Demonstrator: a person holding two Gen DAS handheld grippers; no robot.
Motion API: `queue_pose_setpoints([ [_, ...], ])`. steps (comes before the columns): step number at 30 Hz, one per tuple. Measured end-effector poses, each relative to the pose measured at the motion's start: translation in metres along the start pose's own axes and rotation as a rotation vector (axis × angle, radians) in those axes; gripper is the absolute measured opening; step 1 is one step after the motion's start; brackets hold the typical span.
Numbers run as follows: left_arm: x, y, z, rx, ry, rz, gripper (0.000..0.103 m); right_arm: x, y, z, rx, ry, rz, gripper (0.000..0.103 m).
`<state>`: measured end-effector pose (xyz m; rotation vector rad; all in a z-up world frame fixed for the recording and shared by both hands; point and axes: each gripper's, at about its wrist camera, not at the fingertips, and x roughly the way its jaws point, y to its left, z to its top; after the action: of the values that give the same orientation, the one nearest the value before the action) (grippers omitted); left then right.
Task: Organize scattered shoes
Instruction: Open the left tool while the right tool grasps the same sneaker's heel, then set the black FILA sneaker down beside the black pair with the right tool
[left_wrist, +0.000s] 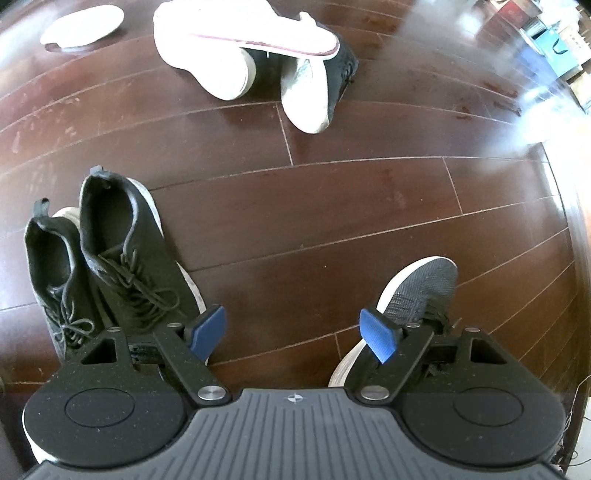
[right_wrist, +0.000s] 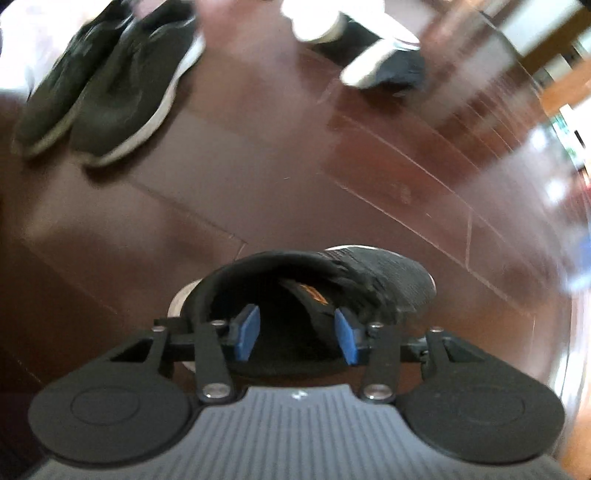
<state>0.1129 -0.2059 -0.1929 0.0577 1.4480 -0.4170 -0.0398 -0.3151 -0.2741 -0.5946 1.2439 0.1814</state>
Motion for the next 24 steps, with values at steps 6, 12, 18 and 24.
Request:
queue_pose_setpoints([
  [6, -0.008, -0.004, -0.001, 0.006, -0.019, -0.025, 0.084, 0.004, 0.016, -0.003, -0.372, -0.004, -0.052, 0.048],
  [12, -0.006, -0.003, 0.001, -0.007, -0.018, -0.019, 0.084, 0.010, 0.006, -0.020, -0.730, 0.019, -0.113, 0.049],
  [18, -0.006, -0.001, 0.002, -0.017, -0.018, -0.026, 0.084, 0.034, 0.015, -0.019, -0.942, 0.039, -0.118, 0.056],
  [24, -0.003, 0.001, 0.003, -0.031, -0.006, -0.030, 0.084, 0.053, 0.007, -0.004, -0.988, 0.096, -0.028, 0.034],
])
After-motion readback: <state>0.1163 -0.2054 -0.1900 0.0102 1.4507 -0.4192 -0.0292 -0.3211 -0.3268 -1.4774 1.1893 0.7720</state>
